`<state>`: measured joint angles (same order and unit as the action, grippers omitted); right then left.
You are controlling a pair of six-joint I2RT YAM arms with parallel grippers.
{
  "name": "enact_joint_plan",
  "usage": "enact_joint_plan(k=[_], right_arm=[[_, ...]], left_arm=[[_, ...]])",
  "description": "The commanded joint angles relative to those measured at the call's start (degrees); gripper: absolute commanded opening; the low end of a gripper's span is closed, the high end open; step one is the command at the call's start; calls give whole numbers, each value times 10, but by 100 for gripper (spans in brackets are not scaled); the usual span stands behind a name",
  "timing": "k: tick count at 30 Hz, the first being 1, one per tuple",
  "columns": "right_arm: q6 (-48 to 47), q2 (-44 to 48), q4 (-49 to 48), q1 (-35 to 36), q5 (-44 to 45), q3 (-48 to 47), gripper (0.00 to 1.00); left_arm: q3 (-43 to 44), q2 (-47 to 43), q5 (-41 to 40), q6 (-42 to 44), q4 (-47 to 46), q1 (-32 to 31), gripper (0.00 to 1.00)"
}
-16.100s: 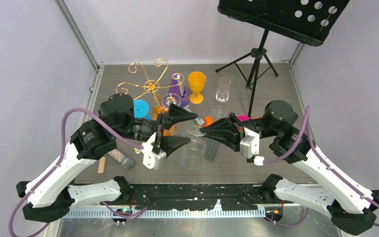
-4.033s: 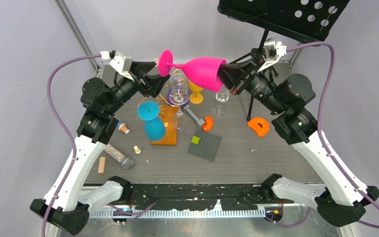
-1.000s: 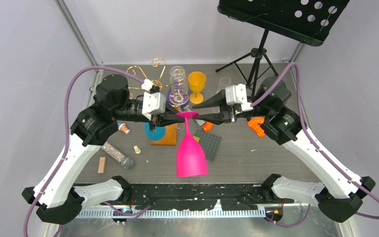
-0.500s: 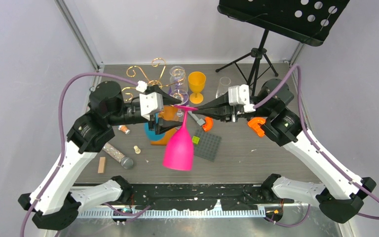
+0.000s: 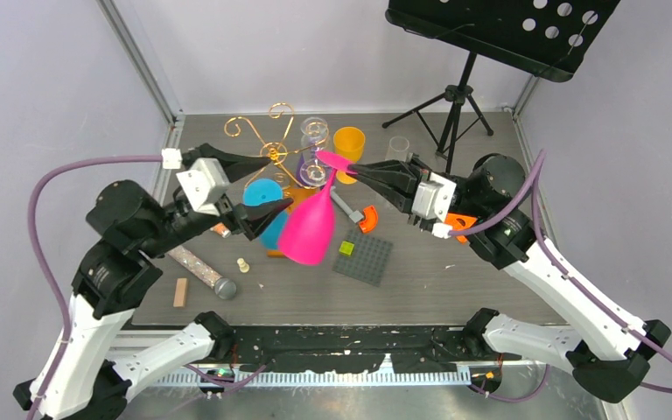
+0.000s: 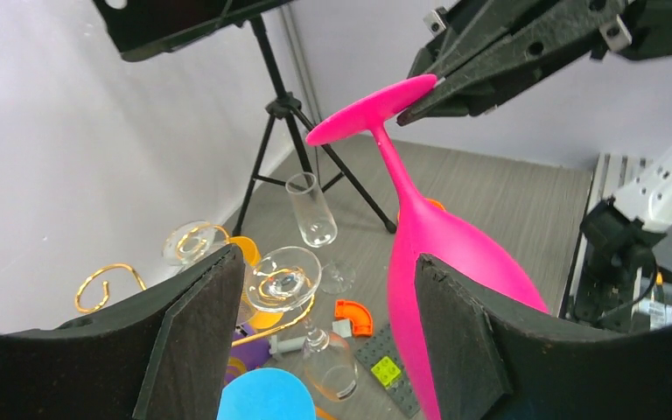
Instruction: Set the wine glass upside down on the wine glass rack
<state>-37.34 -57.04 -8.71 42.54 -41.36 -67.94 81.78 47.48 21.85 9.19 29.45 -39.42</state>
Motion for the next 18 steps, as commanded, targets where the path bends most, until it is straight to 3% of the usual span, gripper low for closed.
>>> enact_joint_plan(k=[1,10,18], right_arm=[[-91,-12,-110,24,26,-1,5],[-199,-77,-147,104,68,-43,5],[-230,-113,-225,149,135,-49,5]], left_arm=[[25,-11,-57,-82,-40,0,71],[-28,-29,-39,-184,-107,0,68],[-73,-43,-39,-210,-147,0,62]])
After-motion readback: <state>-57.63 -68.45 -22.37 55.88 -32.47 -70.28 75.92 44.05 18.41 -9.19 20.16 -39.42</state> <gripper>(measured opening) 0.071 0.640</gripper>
